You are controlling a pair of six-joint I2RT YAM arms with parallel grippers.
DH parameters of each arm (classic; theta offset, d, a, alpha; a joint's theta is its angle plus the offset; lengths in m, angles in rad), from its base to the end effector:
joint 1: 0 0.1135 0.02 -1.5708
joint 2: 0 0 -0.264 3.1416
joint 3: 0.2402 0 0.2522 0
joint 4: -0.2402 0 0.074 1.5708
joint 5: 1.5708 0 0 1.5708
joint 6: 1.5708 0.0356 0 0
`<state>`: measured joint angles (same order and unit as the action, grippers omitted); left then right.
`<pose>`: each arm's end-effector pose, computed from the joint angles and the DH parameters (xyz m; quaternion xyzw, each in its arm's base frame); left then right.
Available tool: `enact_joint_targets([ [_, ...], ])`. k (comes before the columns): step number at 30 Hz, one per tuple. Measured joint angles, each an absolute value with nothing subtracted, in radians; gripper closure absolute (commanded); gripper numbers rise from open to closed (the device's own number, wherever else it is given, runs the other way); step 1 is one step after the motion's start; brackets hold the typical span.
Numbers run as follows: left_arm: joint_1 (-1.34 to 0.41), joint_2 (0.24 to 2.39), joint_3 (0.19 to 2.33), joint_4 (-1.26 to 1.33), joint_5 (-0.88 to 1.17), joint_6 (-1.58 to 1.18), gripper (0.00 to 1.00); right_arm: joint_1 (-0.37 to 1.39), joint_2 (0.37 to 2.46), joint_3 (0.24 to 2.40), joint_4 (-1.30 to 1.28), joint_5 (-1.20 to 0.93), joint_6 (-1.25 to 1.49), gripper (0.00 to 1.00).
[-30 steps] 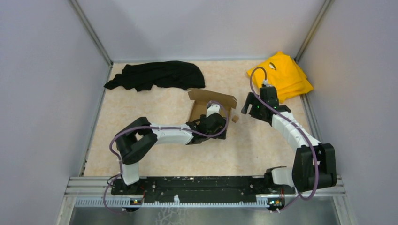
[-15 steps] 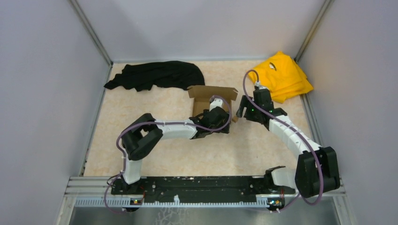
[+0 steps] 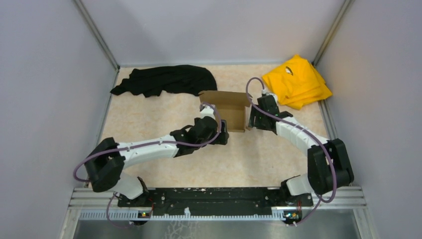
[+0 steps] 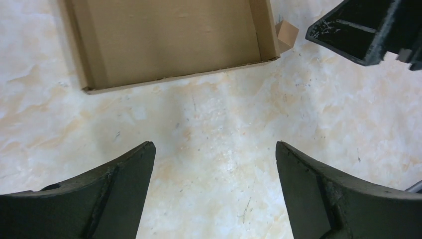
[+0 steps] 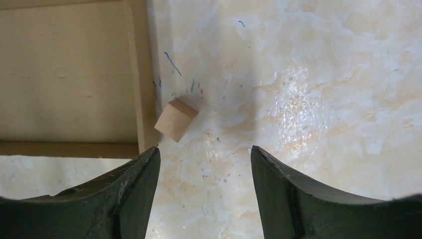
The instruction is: Fold the paper box
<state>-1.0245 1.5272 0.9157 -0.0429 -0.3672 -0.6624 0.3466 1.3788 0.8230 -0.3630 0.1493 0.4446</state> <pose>0.1816 -0.2741 0.2205 0.0793 0.8819 -0.2160 0.4115 0.2610 0.0886 0.2076 0.0701 0.9424 0.0579 0.3219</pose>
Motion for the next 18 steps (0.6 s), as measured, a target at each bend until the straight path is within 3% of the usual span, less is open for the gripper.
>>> enact_joint_targets([
  [18,-0.91,1.284,0.727,-0.105,-0.401,-0.68,0.02,0.413,1.602,0.952,-0.35,0.228,0.445,0.32],
])
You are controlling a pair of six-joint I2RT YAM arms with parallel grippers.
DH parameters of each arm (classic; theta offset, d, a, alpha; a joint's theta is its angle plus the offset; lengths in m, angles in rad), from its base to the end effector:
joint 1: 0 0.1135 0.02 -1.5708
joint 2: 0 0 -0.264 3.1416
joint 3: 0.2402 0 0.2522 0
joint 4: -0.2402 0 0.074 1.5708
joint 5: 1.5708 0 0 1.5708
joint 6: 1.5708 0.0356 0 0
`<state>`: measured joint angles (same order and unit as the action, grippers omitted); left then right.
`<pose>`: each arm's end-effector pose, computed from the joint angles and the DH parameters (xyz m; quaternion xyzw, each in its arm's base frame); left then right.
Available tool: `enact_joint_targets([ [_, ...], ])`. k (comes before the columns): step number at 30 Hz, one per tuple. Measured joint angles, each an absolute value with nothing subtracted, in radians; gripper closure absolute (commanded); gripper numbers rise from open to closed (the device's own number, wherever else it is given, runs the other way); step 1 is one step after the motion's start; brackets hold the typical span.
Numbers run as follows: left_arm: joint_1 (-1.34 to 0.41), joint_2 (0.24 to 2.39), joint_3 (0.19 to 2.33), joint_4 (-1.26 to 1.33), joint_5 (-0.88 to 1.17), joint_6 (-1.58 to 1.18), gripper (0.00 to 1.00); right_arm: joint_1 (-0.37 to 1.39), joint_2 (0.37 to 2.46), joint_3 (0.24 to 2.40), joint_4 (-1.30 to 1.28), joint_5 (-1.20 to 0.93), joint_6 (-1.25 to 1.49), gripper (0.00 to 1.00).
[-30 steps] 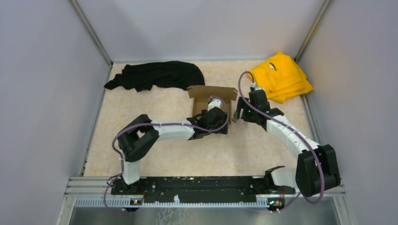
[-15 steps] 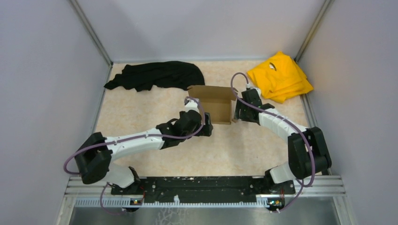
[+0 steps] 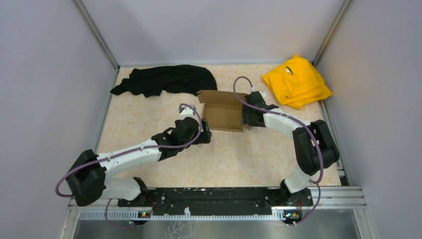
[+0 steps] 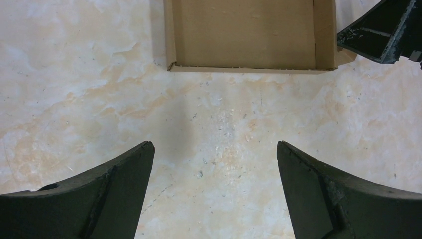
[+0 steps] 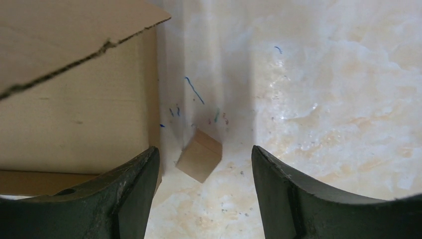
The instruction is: Fold the paper box
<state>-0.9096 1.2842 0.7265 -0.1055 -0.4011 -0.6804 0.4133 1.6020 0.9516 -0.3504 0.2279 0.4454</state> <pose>0.1762 -0.2039 0.2223 0.0140 0.8850 -0.1813 0.4287 0.2946 0.1204 0.1853 0.0473 0.9528 0.0171 0.2994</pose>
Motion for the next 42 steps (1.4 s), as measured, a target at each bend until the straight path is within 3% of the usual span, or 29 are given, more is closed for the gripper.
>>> enact_joint_targets([
  [13,-0.884,1.256,0.688,-0.105,-0.392,-0.681,0.02,0.489,1.675,0.997,-0.356,0.271,0.446,0.37],
  [17,-0.879,1.248,0.683,-0.103,-0.389,-0.681,0.02,0.489,1.675,0.994,-0.357,0.295,0.447,0.43],
  [21,-0.878,1.247,0.678,-0.099,-0.384,-0.681,0.02,0.489,1.675,0.981,-0.356,0.311,0.447,0.57],
  [27,-0.875,1.247,0.677,-0.096,-0.377,-0.68,0.01,0.489,1.675,0.981,-0.359,0.323,0.448,0.6],
  [32,-0.874,1.247,0.672,-0.096,-0.374,-0.681,0.01,0.489,1.675,0.979,-0.356,0.328,0.446,0.7],
  [42,-0.872,1.24,0.67,-0.097,-0.374,-0.68,0.02,0.489,1.629,0.937,-0.362,0.332,0.439,0.74],
])
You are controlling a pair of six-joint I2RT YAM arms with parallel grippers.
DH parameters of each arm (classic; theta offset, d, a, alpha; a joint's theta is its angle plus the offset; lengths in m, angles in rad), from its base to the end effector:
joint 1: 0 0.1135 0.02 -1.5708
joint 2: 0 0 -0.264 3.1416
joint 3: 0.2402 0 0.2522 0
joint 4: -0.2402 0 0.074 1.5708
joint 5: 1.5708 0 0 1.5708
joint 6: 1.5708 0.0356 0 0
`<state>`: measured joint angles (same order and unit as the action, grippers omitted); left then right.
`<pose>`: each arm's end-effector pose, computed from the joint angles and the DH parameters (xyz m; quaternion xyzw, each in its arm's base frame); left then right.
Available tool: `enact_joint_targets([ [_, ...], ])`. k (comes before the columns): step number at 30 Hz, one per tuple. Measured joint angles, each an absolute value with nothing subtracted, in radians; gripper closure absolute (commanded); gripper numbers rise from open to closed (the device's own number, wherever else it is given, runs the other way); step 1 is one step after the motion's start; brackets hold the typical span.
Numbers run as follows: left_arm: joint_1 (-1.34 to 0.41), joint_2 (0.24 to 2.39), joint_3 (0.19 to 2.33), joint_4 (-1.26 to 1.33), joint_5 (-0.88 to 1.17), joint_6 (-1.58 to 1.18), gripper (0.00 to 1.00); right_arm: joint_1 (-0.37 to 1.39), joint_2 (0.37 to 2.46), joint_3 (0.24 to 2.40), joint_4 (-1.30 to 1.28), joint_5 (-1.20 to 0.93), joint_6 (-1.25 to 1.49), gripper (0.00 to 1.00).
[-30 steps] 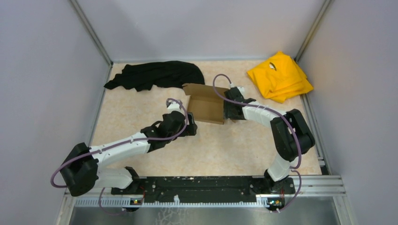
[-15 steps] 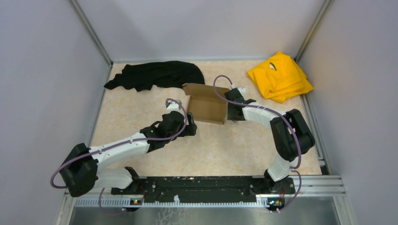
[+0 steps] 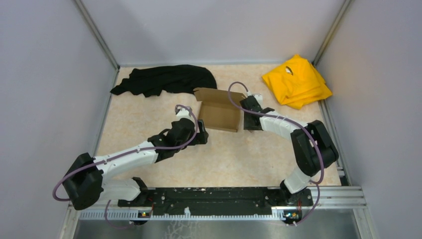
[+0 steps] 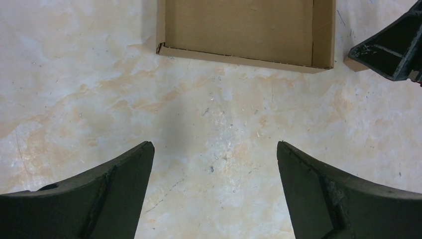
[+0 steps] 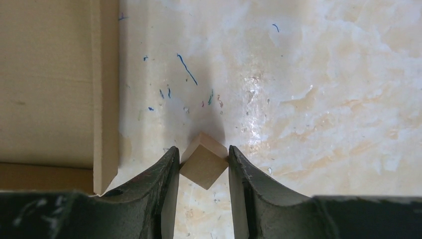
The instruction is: Fold the paper box
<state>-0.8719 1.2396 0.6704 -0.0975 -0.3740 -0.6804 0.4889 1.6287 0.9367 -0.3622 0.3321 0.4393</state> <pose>0.1753 -0.1884 0.2154 0.0037 0.8876 -0.1813 0.4234 0.2839 0.1379 0.1733 0.0186 0.9543 -0.0301 0.2968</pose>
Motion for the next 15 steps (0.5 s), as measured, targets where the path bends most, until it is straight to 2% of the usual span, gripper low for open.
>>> enact_joint_targets([
  [9,-0.862,1.211,0.652,-0.099,-0.375,-0.68,0.02,0.492,1.493,0.937,-0.418,0.311,0.419,0.74],
  [15,-0.857,1.19,0.644,-0.108,-0.376,-0.68,0.02,0.547,1.518,1.06,-0.444,0.288,0.413,0.74],
])
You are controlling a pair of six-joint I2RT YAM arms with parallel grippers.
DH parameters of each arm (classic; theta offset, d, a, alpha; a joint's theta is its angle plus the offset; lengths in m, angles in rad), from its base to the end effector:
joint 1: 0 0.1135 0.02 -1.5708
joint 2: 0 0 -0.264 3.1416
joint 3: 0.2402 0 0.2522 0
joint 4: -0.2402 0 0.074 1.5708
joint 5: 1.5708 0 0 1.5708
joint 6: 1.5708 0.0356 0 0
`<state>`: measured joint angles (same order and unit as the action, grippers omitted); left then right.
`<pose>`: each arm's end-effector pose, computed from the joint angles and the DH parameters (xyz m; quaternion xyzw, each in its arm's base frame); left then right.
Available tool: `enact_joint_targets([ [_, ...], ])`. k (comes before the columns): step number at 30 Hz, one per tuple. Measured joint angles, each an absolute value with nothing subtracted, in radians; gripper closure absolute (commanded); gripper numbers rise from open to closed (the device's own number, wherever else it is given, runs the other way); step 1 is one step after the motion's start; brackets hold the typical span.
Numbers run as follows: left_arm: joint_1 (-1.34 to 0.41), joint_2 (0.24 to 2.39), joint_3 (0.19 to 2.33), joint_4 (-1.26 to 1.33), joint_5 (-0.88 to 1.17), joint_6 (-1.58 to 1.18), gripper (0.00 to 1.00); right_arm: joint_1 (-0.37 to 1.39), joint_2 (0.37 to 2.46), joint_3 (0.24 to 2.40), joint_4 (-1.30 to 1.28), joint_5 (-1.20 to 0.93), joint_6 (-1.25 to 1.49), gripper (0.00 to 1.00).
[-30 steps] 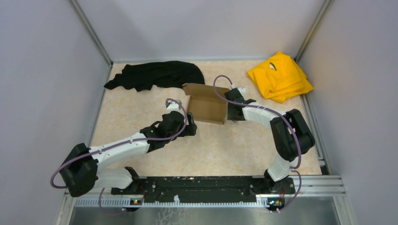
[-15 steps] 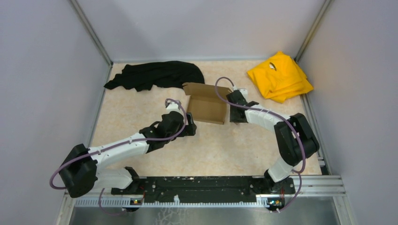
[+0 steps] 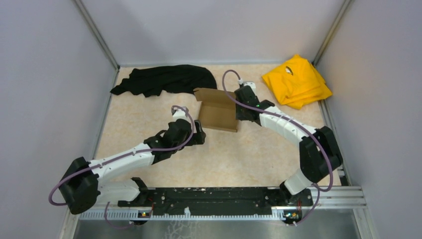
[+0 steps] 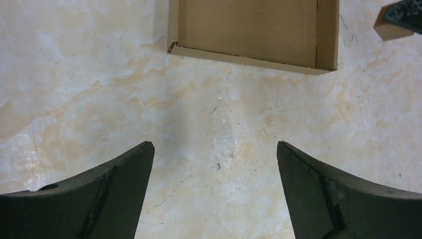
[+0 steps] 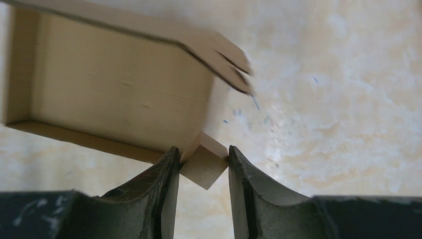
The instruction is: Fold the paper box
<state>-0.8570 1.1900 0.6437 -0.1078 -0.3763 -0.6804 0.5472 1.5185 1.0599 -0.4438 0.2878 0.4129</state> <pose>0.1718 -0.1784 0.2174 -0.0047 0.8848 -0.1816 0.4291 0.2780 0.1576 0.2376 -0.0158 0.9360 0.0298 0.3505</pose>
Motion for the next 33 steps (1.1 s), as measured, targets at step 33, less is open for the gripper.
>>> enact_joint_targets([
  [33,-0.829,1.106,0.59,-0.124,-0.384,-0.684,0.02,0.717,1.985,1.493,-0.442,0.317,0.391,0.53],
])
